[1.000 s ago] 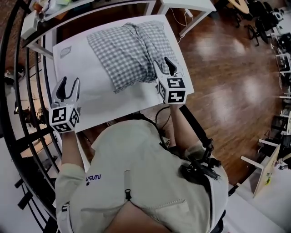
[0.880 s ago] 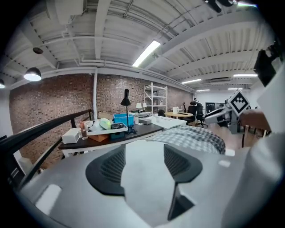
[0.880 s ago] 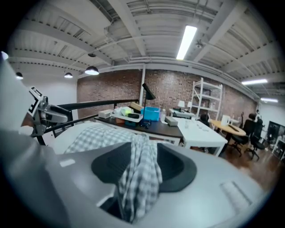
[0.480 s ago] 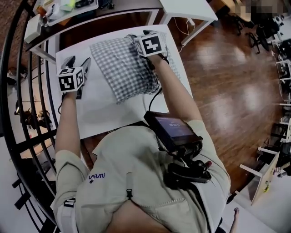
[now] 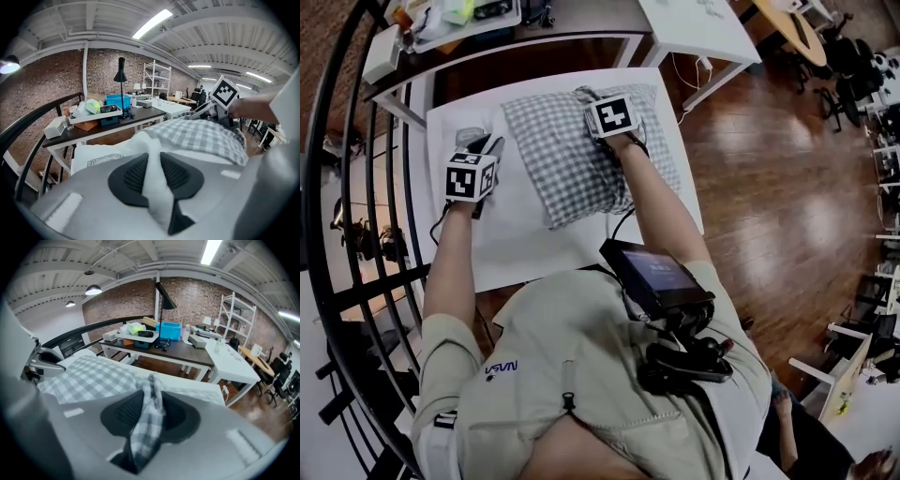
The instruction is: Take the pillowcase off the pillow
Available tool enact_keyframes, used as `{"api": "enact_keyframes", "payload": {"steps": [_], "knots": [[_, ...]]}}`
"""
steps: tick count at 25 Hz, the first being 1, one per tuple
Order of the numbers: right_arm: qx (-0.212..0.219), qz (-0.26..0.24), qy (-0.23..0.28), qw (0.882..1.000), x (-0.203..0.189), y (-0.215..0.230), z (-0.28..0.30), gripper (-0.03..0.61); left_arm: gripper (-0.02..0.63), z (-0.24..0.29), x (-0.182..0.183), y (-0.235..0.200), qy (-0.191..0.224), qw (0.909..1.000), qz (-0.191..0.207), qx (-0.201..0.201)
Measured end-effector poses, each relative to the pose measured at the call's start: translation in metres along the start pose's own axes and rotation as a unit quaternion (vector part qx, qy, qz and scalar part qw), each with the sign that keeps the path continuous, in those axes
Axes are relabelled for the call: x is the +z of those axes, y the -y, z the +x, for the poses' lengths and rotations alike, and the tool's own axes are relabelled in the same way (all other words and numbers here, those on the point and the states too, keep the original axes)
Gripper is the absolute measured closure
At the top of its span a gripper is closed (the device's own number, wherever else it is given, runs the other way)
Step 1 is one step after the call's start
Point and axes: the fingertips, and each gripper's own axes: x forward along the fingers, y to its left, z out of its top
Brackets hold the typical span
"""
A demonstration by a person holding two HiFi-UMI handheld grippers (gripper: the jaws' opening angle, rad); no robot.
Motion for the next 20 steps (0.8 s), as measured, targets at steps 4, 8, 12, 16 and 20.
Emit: {"api": "enact_keyframes", "payload": {"steps": [4, 8, 12, 16, 20], "knots": [[-0.014, 0.014, -0.001, 1.000, -0.010, -0.003, -0.011, 0.552, 0.586, -0.029, 0.005, 0.010, 0.044, 0.9988, 0.019, 0.007], [-0.096, -0.013, 0.050, 0.994, 0.012, 0.033, -0.040, 0.557, 0.591, -0.066, 0.017, 0.013, 0.100, 0.9950, -0.005, 0.006], [-0.146, 0.000, 0.072, 0.987, 0.014, 0.071, -0.067, 0.557, 0.594, -0.098, 0.020, 0.013, 0.142, 0.9891, -0.039, 0.007], [-0.176, 0.050, 0.052, 0.982, -0.014, 0.106, -0.081, 0.558, 0.594, -0.117, 0.010, 0.002, 0.158, 0.9852, -0.066, 0.009], [-0.187, 0.080, 0.056, 0.977, -0.038, 0.131, -0.082, 0.560, 0.594, -0.121, 0.004, 0.004, 0.157, 0.9853, -0.066, 0.013]]}}
